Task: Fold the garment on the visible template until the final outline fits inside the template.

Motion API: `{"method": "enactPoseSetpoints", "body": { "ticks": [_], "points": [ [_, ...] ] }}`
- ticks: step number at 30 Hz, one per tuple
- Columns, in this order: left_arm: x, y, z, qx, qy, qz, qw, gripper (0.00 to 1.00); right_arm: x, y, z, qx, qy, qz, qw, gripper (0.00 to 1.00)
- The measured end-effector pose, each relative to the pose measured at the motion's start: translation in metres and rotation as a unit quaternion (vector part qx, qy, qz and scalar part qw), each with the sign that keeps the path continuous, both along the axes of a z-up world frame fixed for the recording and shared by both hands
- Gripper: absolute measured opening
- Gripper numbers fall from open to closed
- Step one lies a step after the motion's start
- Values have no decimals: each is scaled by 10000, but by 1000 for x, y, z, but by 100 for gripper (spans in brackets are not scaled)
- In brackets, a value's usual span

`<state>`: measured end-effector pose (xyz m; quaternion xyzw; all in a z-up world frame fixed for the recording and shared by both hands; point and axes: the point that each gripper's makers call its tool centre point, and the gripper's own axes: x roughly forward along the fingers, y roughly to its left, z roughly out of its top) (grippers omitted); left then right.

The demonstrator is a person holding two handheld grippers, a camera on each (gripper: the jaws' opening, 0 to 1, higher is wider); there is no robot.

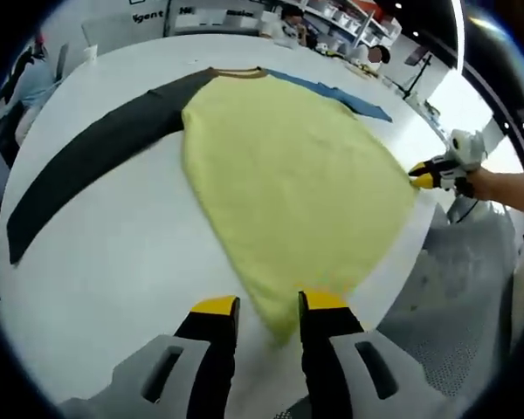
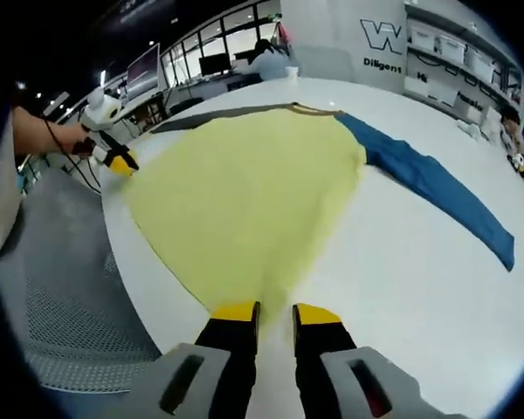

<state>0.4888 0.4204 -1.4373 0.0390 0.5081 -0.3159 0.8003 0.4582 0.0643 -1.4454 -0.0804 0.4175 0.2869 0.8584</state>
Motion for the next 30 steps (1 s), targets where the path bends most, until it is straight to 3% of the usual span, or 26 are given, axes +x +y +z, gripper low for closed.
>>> {"method": "enactPoseSetpoints", "body": {
  "ticks": [7,9,10,12,18,27,30],
  "points": [
    [-8,0,-4,127,172,114,9997,17,-8,4,-1,-45,51,83,9999,0],
    [-15,4,-8,362,233,-116,9990,9,-9,6,0,-83,50,99,9999,0],
    [-12,0,-7,238,92,-53,9997,9,-10,6,0,-103,79,96,9999,0],
    [-16,2,-7,241,224,-19,9995,8,-11,6,2,-60,123,0,9999,0],
    [-15,11,-5,133,284,231,9992,8,-19,3,3,-157,231,-39,9996,0],
    [-22,12,-9,62,398,304,9987,8,-25,3,-2,-216,455,-66,9987,0],
    [-23,12,-9,98,356,206,9991,14,-25,3,2,-299,448,-56,9985,0]
  ]
}}
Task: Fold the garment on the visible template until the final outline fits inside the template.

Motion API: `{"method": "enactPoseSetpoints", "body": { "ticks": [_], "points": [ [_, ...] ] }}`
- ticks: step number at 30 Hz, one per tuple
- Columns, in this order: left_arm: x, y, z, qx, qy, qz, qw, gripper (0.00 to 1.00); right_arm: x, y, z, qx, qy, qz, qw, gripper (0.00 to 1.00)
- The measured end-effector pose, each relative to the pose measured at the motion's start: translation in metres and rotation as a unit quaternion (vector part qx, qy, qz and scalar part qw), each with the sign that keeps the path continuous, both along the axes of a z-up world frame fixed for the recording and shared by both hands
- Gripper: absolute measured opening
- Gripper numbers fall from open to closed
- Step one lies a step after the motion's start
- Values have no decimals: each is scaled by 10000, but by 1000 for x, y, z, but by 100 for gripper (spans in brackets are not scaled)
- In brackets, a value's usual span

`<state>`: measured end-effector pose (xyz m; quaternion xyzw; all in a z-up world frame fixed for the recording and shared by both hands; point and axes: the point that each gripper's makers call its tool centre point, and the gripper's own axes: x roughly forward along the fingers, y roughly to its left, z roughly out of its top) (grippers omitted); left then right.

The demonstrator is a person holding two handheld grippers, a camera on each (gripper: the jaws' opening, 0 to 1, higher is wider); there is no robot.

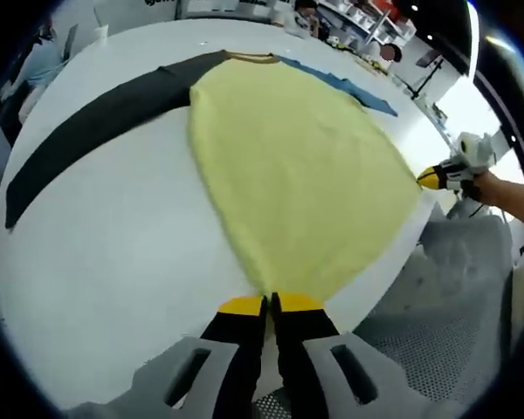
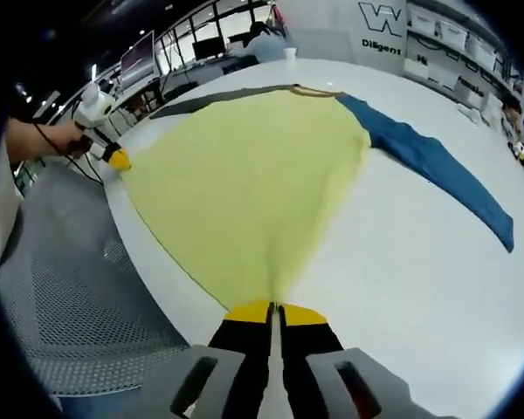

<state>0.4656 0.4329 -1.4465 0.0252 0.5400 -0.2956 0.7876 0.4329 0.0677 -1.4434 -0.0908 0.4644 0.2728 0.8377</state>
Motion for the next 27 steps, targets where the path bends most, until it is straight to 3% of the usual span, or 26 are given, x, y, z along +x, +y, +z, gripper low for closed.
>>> {"method": "enactPoseSetpoints", "body": {
  "ticks": [5,7,10,13,18,24,27],
  "points": [
    [9,8,9,179,-384,50,9991,30,15,1,12,-71,-321,19,9995,3],
    [11,7,15,284,-562,-101,9980,28,26,13,21,78,-557,146,9983,2],
    [22,0,24,259,-878,-135,9957,29,36,28,23,179,-659,289,9972,2],
    [26,-15,30,-33,-1016,-232,9946,26,40,41,20,206,-654,472,9965,2],
    [14,-29,18,-138,-694,-421,9966,27,38,54,11,316,-551,576,9963,4],
    [-7,-20,1,48,-312,-495,9983,27,24,55,2,288,-425,711,9961,7],
    [-10,-14,3,29,-352,-477,9982,24,18,50,-1,264,-366,691,9966,8]
  ]
}}
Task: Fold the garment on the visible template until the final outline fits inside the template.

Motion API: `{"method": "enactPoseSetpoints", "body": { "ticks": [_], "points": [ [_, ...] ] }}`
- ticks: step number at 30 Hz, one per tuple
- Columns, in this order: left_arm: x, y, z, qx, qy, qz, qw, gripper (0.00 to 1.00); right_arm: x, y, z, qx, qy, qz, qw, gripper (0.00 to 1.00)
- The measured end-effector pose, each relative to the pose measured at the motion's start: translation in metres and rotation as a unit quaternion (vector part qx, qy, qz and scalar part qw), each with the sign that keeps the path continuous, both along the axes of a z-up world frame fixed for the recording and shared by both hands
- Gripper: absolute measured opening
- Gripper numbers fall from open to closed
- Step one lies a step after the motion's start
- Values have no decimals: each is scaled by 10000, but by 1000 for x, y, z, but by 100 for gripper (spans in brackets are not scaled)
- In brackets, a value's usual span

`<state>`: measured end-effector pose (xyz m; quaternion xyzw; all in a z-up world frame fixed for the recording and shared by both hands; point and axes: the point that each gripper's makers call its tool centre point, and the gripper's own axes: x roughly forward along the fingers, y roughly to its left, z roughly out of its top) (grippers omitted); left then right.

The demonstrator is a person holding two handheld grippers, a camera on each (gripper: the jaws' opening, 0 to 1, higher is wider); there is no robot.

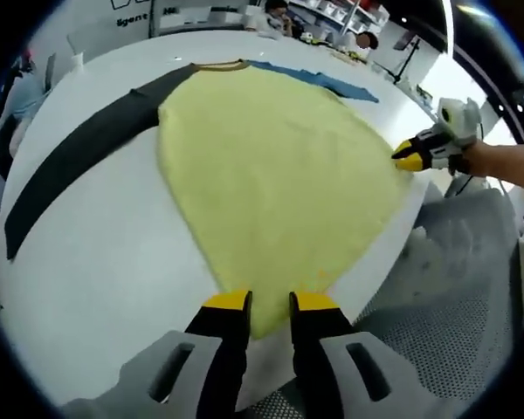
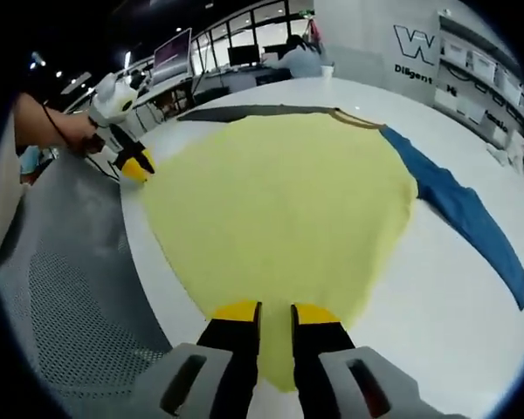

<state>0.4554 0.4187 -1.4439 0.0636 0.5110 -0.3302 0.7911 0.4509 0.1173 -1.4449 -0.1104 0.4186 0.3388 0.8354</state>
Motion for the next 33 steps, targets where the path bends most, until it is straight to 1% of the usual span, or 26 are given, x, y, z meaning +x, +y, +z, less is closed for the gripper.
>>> {"method": "enactPoseSetpoints", "body": {
  "ticks": [2,3,6,9,11,14,19,21,22,23,24,26,27,28,30,31,33],
  "points": [
    [-2,2,0,-6,-3,-1,10000,25,-7,-6,-4,-37,57,-19,10000,7],
    [-2,3,0,7,-9,-12,10000,24,-8,-7,-2,14,9,-40,10000,7],
    [-4,5,1,11,17,-3,10000,24,-9,-11,-1,17,3,-77,10000,6],
    [-4,5,4,8,26,-14,10000,25,-11,-15,0,18,39,-104,9999,8],
    [-1,5,8,-81,-15,-2,10000,26,-11,-19,2,24,51,-157,9999,9],
    [1,6,12,-118,-51,52,9999,27,-6,-27,8,106,-40,-317,9994,10],
    [13,6,20,-223,-199,173,9994,30,10,-48,14,147,-131,-676,9975,10],
    [19,3,26,-336,-293,217,9988,32,20,-60,16,113,-189,-818,9964,10],
    [22,0,28,-406,-387,182,9983,33,26,-68,17,133,-206,-984,9948,10],
    [26,-1,31,-402,-521,144,9977,35,30,-73,18,148,-220,-1036,9943,11],
    [26,-1,31,-393,-504,158,9978,36,36,-80,19,92,-274,-1083,9937,11],
    [31,-4,33,-498,-549,200,9970,37,43,-87,21,109,-302,-1219,9920,11],
    [35,-6,36,-563,-621,214,9963,38,49,-96,21,69,-339,-1301,9909,11],
    [35,-7,36,-578,-643,209,9960,39,51,-100,21,46,-356,-1344,9903,11],
    [39,-9,38,-626,-695,211,9954,42,62,-114,23,66,-415,-1578,9866,11],
    [42,-12,40,-685,-790,199,9943,44,67,-123,24,54,-454,-1694,9845,11],
    [45,-14,40,-715,-813,209,9939,46,77,-139,25,47,-496,-1865,9812,12]
  ]
}}
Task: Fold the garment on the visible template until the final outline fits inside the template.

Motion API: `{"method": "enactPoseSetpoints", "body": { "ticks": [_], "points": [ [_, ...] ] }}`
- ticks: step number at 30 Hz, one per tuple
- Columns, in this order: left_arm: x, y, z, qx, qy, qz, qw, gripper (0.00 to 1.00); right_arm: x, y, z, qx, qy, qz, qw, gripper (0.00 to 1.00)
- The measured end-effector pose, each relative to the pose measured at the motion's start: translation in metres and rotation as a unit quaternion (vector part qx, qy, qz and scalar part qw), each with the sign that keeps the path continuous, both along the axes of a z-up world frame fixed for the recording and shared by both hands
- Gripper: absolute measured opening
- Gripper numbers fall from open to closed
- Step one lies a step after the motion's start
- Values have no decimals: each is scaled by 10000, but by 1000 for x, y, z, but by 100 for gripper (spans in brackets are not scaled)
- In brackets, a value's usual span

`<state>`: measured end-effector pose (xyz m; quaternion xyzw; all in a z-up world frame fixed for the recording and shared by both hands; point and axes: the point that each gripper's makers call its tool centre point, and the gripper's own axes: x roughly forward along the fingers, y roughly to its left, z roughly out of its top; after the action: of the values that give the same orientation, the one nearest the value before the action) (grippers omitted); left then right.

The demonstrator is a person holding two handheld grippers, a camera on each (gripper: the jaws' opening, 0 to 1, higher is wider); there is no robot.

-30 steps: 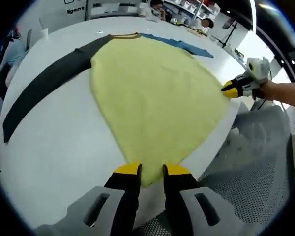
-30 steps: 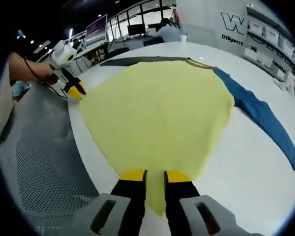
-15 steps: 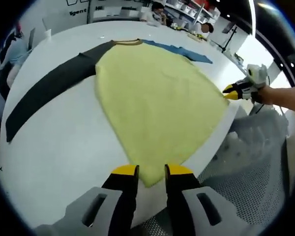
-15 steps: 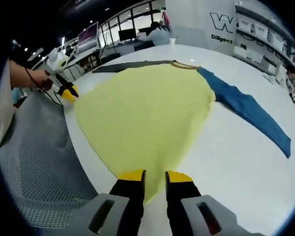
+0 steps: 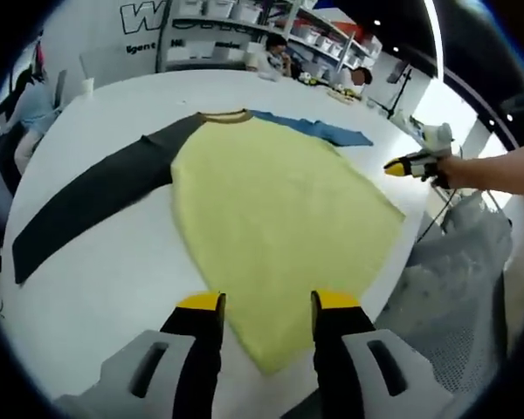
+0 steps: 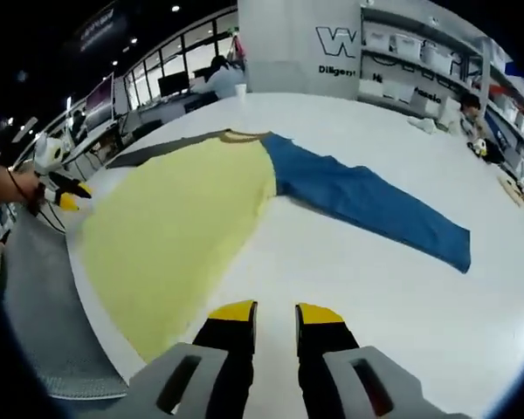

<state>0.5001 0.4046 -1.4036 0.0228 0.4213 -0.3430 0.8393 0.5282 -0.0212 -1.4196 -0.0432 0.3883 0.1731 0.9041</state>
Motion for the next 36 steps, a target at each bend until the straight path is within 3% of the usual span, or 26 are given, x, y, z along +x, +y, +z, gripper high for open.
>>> {"method": "enactPoseSetpoints", "body": {
  "ticks": [9,16,28,31,36],
  "points": [
    [13,-6,3,-182,-222,83,9996,58,42,-65,12,-114,-254,-763,9967,16],
    [22,-5,2,-176,-298,111,9993,63,67,-107,21,-67,-388,-1391,9895,18],
    [29,-4,0,-136,-337,157,9992,66,84,-159,18,-53,-361,-2255,9736,17],
    [29,-3,-1,-118,-308,207,9992,66,84,-173,9,-122,-164,-2497,9681,17],
    [29,-2,-1,-100,-298,260,9992,65,85,-177,3,-80,-56,-2611,9653,16]
  ]
}}
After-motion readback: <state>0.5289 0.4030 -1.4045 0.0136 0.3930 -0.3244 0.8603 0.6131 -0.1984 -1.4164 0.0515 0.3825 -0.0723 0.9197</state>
